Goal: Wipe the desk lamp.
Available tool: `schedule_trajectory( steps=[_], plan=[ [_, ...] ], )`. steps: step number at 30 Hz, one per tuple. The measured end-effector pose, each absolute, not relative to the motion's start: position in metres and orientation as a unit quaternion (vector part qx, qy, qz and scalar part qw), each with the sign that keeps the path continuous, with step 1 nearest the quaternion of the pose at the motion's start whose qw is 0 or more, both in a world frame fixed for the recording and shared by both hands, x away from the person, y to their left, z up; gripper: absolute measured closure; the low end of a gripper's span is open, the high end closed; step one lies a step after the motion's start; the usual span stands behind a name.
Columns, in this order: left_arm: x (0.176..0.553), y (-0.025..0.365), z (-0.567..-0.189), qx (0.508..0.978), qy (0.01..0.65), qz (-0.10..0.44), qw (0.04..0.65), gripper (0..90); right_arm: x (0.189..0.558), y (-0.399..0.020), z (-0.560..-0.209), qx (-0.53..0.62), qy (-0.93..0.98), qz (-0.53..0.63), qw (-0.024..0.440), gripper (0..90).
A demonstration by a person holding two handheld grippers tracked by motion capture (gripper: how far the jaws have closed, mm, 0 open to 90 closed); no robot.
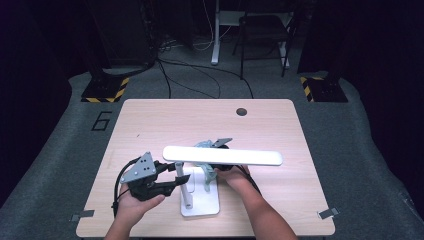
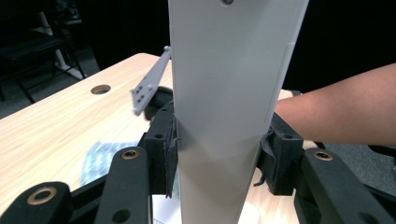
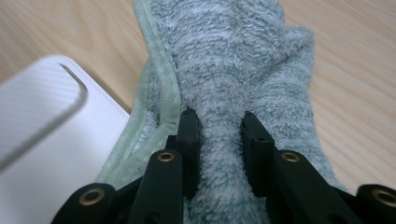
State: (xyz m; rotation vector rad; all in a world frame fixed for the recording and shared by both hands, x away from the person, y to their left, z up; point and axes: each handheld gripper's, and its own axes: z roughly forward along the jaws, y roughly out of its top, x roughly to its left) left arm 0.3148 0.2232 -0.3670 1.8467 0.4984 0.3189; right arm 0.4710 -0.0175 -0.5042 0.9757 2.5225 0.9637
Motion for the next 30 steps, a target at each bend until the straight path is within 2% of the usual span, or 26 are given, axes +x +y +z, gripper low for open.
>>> schedule_trajectory(
  steps=[8,12,16,30],
  plan=[
    [0.316,0.226,-0.368,0.784,0.204,0.137,0.569,54.2,0.464,0.040,-0.508,0.312,0.862,0.373,0.143,71.6],
    [0.315,0.225,-0.367,0.785,0.209,0.143,0.566,54.3,0.462,0.048,-0.508,0.305,0.870,0.358,0.148,71.9],
    [0.314,0.225,-0.368,0.781,0.218,0.144,0.566,54.5,0.468,0.036,-0.508,0.307,0.875,0.350,0.130,72.7],
    [0.314,0.218,-0.369,0.778,0.226,0.160,0.564,54.8,0.466,-0.048,-0.503,0.352,0.870,0.308,0.156,71.3]
  ],
)
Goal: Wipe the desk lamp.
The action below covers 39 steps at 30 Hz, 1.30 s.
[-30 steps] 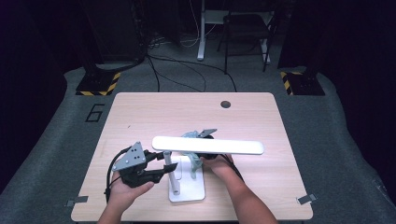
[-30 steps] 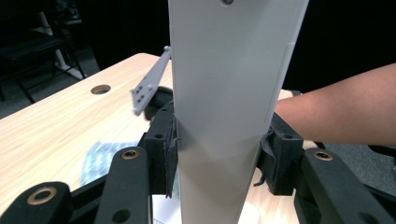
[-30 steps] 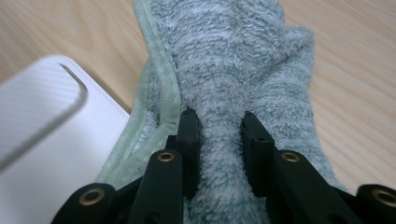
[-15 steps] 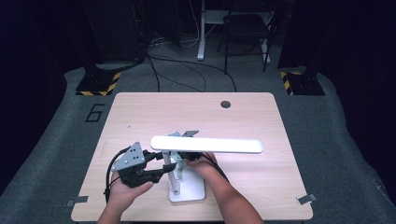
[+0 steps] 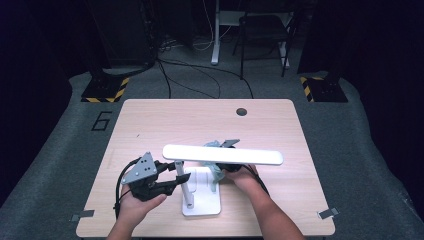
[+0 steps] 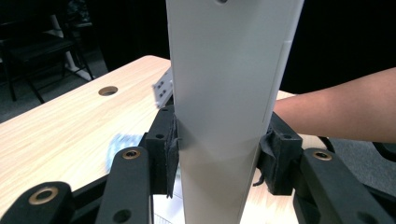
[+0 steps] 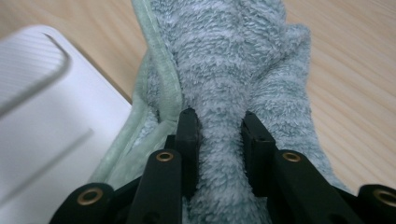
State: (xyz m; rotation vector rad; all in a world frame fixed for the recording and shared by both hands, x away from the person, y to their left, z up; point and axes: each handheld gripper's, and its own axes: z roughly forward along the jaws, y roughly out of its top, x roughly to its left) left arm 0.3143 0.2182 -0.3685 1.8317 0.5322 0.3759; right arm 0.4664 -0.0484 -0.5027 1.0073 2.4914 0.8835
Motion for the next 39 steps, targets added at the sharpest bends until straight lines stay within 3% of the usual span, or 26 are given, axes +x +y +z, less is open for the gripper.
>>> schedule_trajectory(
  steps=[12,24,39],
  plan=[
    [0.329,0.210,-0.370,0.776,0.229,0.170,0.563,54.8,0.455,-0.056,-0.511,0.427,0.817,0.349,0.166,71.9],
    [0.351,0.202,-0.372,0.764,0.245,0.191,0.566,54.9,0.442,-0.059,-0.512,0.430,0.812,0.355,0.174,72.7],
    [0.357,0.204,-0.372,0.762,0.251,0.191,0.565,55.2,0.384,-0.073,-0.512,0.390,0.836,0.356,0.149,73.5]
  ],
)
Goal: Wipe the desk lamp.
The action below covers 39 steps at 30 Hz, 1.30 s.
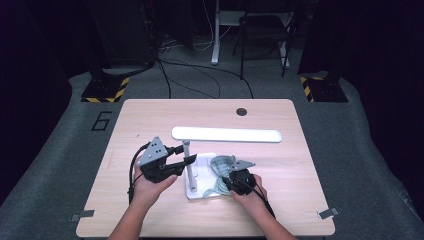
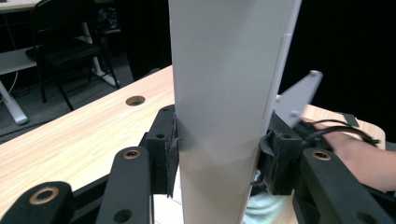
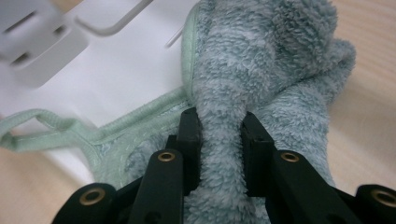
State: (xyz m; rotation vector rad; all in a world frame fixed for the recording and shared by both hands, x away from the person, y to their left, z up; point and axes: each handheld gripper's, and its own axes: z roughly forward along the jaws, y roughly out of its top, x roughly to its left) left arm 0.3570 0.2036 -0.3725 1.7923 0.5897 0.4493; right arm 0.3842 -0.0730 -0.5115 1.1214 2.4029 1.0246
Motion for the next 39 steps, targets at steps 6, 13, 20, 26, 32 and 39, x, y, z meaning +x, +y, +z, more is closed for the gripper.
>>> schedule_trajectory(
  steps=[6,13,20,26,32,39],
  plan=[
    [0.357,0.203,-0.372,0.765,0.253,0.191,0.561,55.2,0.356,-0.082,-0.511,0.376,0.844,0.360,0.128,73.4],
    [0.358,0.204,-0.369,0.772,0.255,0.191,0.550,55.3,0.338,-0.087,-0.510,0.366,0.851,0.358,0.115,72.7],
    [0.361,0.208,-0.365,0.782,0.249,0.169,0.546,54.6,0.329,-0.088,-0.507,0.375,0.839,0.372,0.135,71.2],
    [0.366,0.212,-0.361,0.792,0.237,0.140,0.544,49.7,0.319,-0.089,-0.501,0.372,0.831,0.386,0.144,69.3],
    [0.366,0.215,-0.355,0.799,0.219,0.131,0.544,44.4,0.312,-0.087,-0.494,0.364,0.827,0.405,0.140,68.4],
    [0.368,0.214,-0.352,0.806,0.216,0.131,0.535,53.0,0.310,-0.074,-0.495,0.342,0.836,0.398,0.158,67.4]
  ],
)
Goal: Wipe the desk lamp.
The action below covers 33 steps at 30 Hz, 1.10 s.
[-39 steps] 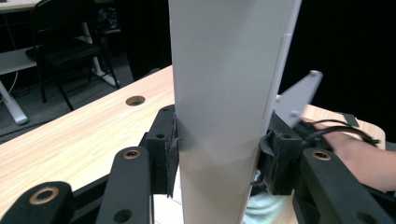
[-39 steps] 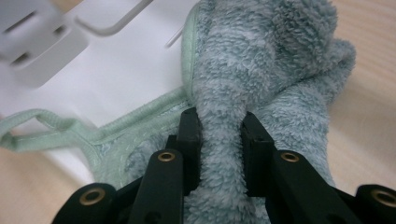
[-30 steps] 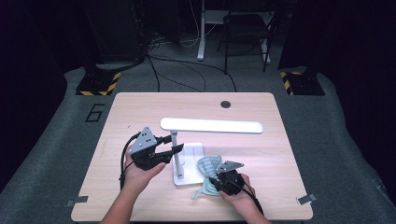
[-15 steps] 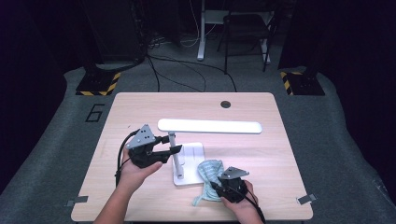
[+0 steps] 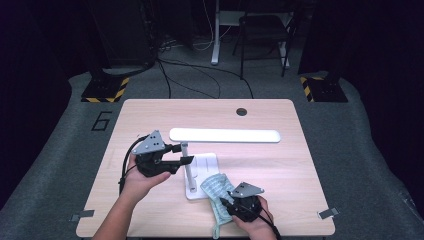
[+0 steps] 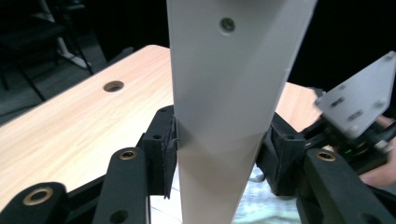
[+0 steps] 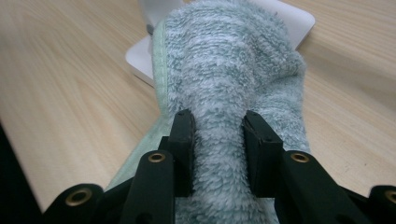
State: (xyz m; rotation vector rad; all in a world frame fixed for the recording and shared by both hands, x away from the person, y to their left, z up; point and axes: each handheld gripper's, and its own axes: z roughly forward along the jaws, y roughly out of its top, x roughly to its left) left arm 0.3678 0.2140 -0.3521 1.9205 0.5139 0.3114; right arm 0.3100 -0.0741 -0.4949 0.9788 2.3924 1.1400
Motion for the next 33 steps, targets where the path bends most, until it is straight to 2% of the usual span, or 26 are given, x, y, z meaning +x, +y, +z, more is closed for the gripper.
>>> schedule_trajectory(
  steps=[8,19,25,28,33],
  plan=[
    [0.372,0.207,-0.352,0.808,0.210,0.126,0.536,53.1,0.323,-0.075,-0.509,0.354,0.838,0.377,0.173,67.4],
    [0.385,0.181,-0.353,0.804,0.212,0.113,0.545,52.4,0.348,-0.112,-0.512,0.406,0.812,0.365,0.207,67.9],
    [0.389,0.185,-0.353,0.801,0.209,0.091,0.553,50.6,0.344,-0.120,-0.508,0.409,0.809,0.377,0.188,69.0],
    [0.390,0.184,-0.352,0.805,0.204,0.089,0.550,50.9,0.337,-0.109,-0.508,0.390,0.820,0.381,0.173,69.7],
    [0.388,0.181,-0.351,0.810,0.204,0.105,0.540,52.2,0.333,-0.089,-0.506,0.361,0.833,0.381,0.174,69.9]
  ],
)
